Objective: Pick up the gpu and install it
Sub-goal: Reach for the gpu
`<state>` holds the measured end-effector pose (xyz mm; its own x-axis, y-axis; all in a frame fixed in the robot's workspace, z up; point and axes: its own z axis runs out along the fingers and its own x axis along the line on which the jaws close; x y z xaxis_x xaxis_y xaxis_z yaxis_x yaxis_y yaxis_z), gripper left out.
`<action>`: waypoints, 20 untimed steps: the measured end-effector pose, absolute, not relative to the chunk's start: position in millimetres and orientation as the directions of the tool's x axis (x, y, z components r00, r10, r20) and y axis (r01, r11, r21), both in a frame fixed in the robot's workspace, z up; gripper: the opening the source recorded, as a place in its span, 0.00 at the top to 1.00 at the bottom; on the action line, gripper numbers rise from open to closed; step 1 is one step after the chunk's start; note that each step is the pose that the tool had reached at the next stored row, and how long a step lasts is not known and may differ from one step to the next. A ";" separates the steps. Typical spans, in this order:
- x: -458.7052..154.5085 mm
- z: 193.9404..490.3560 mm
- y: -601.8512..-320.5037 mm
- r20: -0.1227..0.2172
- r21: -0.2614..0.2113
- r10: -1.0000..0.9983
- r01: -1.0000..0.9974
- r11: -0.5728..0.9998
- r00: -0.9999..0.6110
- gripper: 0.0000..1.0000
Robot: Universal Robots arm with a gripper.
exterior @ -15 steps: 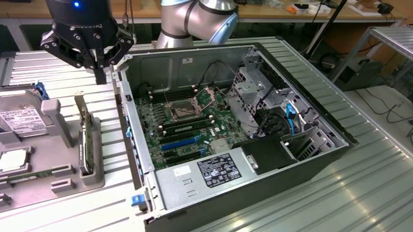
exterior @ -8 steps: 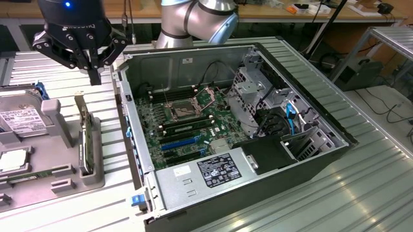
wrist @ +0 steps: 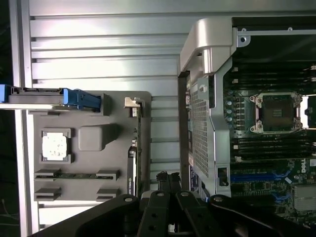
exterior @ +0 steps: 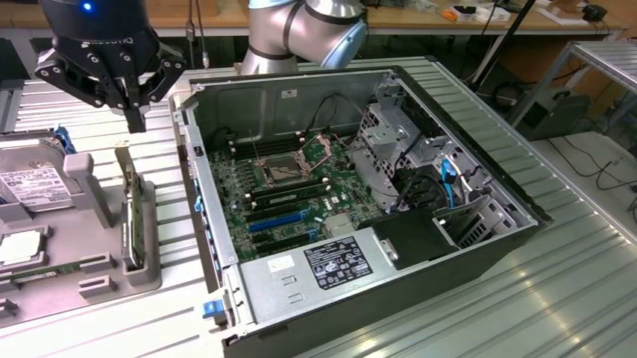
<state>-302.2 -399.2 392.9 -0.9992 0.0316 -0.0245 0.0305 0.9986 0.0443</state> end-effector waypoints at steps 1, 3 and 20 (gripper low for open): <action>-303.9 392.9 -399.3 -0.024 0.044 0.031 0.030 0.999 -0.999 0.89; -307.1 392.9 -399.3 -0.024 0.044 0.030 0.029 0.999 -0.999 0.89; -332.1 392.8 -399.7 -0.025 0.044 0.021 0.020 0.999 -0.999 0.89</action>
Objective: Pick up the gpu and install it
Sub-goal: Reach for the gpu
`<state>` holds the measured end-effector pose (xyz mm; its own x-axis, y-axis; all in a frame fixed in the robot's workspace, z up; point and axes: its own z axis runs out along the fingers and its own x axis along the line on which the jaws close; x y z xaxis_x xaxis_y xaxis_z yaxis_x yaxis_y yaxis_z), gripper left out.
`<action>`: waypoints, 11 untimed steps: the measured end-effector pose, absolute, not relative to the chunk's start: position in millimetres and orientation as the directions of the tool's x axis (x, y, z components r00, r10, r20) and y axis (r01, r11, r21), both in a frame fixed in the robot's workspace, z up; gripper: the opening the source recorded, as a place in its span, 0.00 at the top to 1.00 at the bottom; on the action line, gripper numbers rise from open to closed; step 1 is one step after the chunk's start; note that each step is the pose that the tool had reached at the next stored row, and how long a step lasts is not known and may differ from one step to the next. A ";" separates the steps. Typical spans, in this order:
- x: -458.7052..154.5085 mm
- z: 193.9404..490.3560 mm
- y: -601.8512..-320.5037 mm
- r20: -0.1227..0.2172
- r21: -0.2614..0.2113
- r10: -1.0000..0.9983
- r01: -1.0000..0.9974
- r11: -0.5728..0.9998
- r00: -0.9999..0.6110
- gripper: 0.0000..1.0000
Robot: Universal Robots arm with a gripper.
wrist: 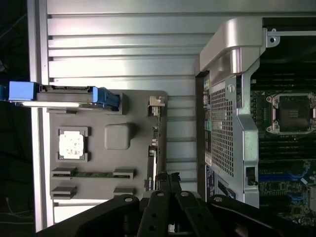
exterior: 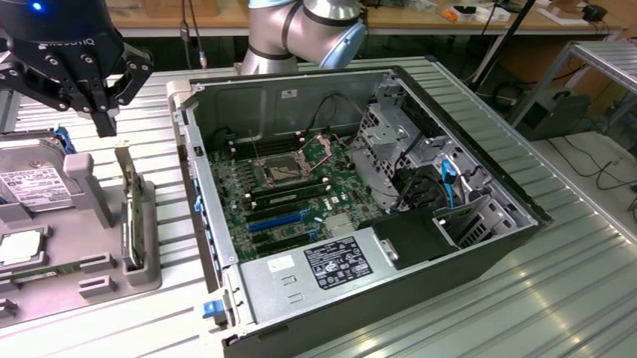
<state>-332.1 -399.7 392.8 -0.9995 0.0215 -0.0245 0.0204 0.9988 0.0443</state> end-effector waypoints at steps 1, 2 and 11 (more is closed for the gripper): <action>-332.1 392.7 -399.7 -0.025 0.044 0.021 0.020 0.999 -0.999 0.89; -332.1 392.7 -399.7 -0.025 0.044 0.020 0.019 0.999 -0.999 0.89; -332.2 392.8 -399.7 -0.024 0.044 0.015 0.014 0.999 -1.000 0.89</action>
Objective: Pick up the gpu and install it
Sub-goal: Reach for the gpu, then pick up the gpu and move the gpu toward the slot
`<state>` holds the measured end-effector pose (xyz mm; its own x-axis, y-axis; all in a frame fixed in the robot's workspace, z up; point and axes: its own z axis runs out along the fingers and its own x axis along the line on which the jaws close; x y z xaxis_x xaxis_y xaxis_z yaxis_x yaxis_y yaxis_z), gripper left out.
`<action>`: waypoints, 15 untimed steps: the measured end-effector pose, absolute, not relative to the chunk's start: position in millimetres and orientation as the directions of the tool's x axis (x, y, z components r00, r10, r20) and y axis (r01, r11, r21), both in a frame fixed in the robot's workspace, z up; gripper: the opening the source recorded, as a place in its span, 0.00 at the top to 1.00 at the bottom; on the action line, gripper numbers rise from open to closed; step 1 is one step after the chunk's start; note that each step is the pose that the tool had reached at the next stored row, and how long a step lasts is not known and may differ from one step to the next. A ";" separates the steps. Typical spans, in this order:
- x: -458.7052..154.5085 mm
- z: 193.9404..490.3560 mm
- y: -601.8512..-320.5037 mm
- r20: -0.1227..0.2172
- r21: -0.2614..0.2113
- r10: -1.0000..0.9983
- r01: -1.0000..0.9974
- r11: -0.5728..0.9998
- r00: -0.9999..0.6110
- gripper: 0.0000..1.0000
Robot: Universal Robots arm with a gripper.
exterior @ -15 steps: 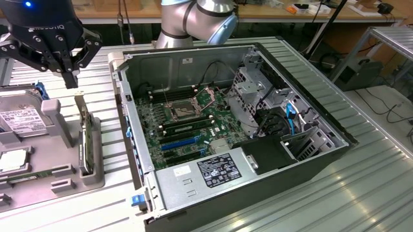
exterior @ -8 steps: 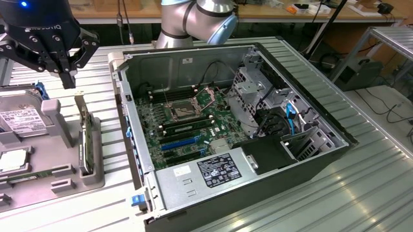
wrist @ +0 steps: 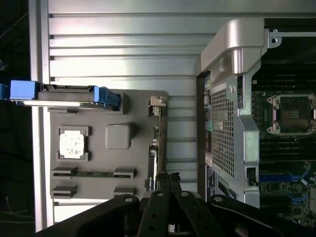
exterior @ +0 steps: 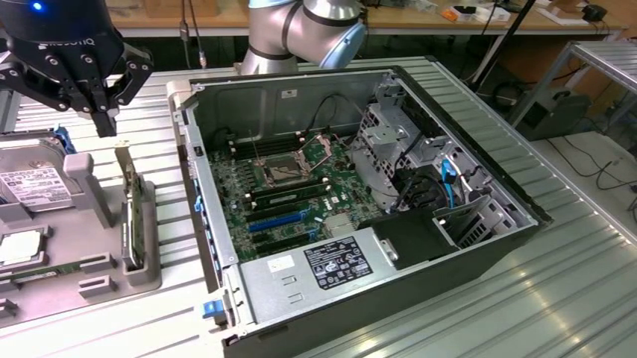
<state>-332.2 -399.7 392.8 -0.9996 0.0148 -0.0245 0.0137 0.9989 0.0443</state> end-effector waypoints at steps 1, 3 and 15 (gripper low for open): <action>-332.2 392.8 -399.7 -0.024 0.044 0.014 0.013 0.999 -1.000 0.89; -332.2 392.8 -399.7 -0.024 0.044 0.012 0.011 0.999 -1.000 0.89; -332.2 392.6 -399.7 -0.024 0.044 0.004 0.003 0.999 -1.000 0.89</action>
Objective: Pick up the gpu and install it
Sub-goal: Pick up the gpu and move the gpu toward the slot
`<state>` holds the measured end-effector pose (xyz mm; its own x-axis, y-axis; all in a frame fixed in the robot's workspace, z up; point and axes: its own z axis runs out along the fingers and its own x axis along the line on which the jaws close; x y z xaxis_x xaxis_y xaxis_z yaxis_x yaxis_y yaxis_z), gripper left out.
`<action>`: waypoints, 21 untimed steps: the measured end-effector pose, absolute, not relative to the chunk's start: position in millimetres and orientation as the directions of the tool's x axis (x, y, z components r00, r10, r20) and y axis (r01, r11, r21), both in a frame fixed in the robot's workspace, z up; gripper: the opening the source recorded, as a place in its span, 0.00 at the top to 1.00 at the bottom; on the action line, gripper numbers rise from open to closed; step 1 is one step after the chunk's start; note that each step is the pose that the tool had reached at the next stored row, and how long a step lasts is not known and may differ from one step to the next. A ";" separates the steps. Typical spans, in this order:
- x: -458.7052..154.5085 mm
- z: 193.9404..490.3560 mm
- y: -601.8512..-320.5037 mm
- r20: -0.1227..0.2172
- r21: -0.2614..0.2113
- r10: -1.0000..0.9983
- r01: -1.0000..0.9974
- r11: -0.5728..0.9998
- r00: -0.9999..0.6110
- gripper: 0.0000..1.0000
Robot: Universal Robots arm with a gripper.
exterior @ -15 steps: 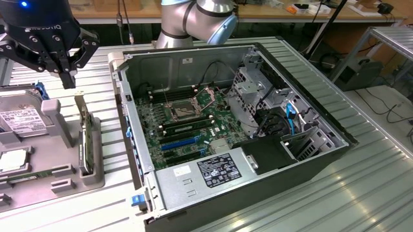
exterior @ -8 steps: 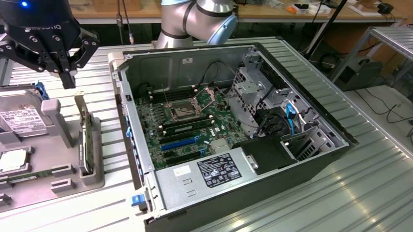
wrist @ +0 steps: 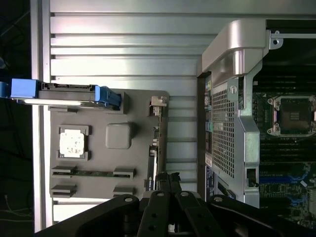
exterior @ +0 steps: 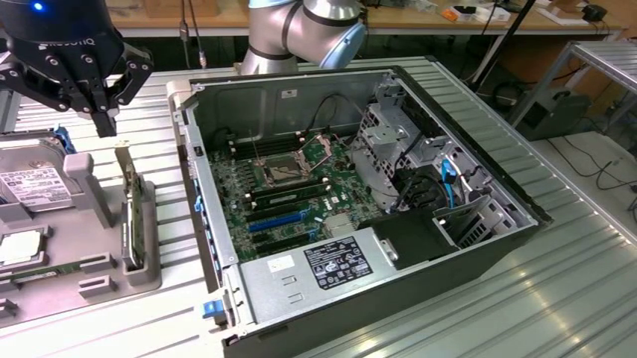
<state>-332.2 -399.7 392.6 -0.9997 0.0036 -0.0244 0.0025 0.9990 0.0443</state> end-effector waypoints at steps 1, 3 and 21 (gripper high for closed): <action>-332.2 392.6 -399.7 -0.024 0.044 0.004 0.003 0.999 -1.000 0.89; -332.2 392.6 -399.7 -0.024 0.044 0.004 0.003 0.999 -1.000 0.89; -332.2 392.2 -399.7 -0.024 0.044 0.004 0.002 0.999 -1.000 0.58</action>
<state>-332.2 -399.7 392.2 -0.9997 0.0036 -0.0244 0.0025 0.9990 0.0443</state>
